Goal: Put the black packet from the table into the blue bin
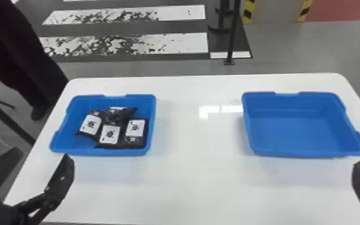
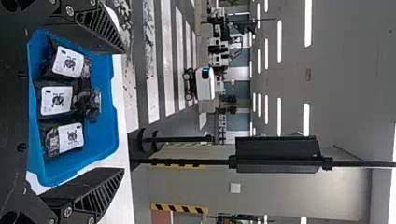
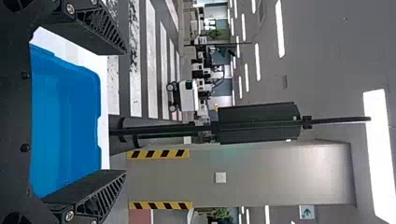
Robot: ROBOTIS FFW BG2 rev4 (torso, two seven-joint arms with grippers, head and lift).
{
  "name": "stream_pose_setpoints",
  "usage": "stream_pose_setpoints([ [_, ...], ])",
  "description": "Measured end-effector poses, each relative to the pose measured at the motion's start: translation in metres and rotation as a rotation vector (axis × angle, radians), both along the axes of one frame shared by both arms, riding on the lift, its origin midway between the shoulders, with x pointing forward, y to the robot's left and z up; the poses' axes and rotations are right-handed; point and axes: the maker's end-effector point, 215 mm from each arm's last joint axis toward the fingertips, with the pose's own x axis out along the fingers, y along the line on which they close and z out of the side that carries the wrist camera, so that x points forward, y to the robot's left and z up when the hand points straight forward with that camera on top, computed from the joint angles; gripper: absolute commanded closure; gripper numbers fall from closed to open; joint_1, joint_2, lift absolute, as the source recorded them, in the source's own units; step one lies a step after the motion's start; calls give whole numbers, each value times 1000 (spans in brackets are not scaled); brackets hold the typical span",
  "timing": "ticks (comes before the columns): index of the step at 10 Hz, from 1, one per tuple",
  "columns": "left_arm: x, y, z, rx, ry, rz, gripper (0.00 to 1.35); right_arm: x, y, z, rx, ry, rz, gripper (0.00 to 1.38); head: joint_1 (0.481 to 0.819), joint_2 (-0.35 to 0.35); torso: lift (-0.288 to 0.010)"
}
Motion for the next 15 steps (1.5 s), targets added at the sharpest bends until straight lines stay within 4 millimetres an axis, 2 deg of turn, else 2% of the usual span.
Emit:
stream_pose_setpoints([
  [15, 1, -3, -6, -28, 18, -5, 134, -1, -2, -6, 11, 11, -6, 102, 695, 88, -110],
])
